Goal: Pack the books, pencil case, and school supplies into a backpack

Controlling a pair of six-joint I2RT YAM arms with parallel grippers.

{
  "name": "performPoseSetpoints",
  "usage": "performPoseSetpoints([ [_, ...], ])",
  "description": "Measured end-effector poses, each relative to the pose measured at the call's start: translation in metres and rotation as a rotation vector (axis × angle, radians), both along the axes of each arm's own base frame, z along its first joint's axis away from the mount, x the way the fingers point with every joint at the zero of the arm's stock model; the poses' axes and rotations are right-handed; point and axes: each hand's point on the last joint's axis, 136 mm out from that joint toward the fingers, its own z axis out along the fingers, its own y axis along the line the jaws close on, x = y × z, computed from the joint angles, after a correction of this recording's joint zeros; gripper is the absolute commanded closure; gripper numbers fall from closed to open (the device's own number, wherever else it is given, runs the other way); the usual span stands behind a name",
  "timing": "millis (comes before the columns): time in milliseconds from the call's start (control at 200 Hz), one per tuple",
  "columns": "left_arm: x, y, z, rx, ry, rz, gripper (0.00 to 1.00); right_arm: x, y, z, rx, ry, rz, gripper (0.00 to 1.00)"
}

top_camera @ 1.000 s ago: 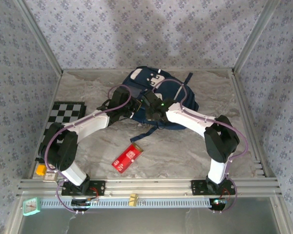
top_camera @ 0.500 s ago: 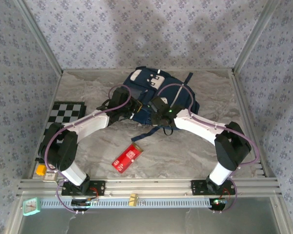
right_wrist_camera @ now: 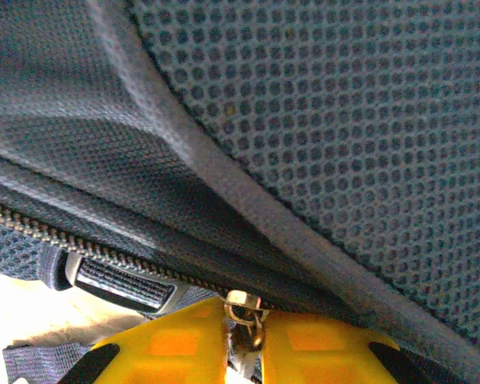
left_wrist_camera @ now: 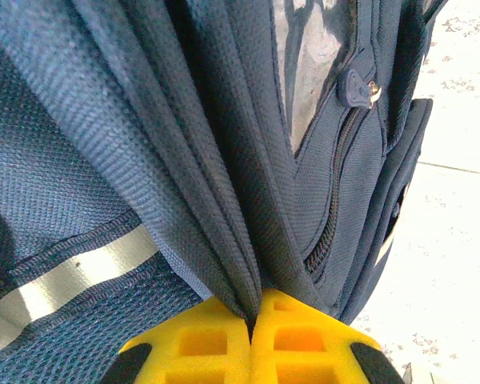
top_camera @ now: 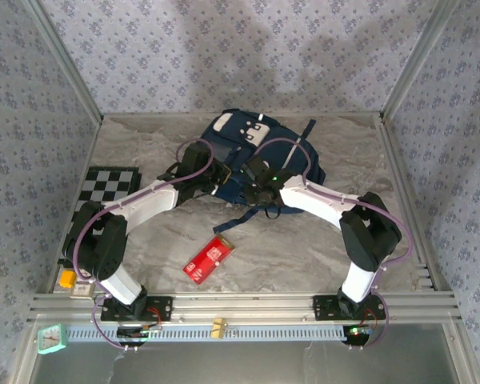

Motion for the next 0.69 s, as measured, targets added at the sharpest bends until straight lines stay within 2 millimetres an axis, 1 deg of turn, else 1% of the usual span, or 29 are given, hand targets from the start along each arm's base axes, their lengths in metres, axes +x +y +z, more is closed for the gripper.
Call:
performPoseSetpoints([
  [175,0.000,0.000,0.000,0.000,-0.001,0.001,1.00,0.004,0.002,-0.003,0.004,-0.001,0.006,0.78],
  [255,0.001,0.000,0.000,0.002,-0.002,0.003,1.00,0.005,0.003,-0.005,0.003,0.000,0.006,0.75],
  [380,0.001,0.001,-0.001,0.006,-0.002,0.008,1.00,0.008,0.006,-0.008,0.006,-0.001,0.009,0.74],
  [515,0.003,0.003,-0.003,0.014,-0.001,0.018,1.00,0.011,0.007,-0.009,0.010,-0.007,0.009,0.83],
  [695,0.004,0.003,-0.002,0.014,-0.005,0.021,1.00,0.013,0.004,-0.009,-0.010,-0.022,0.013,0.97],
])
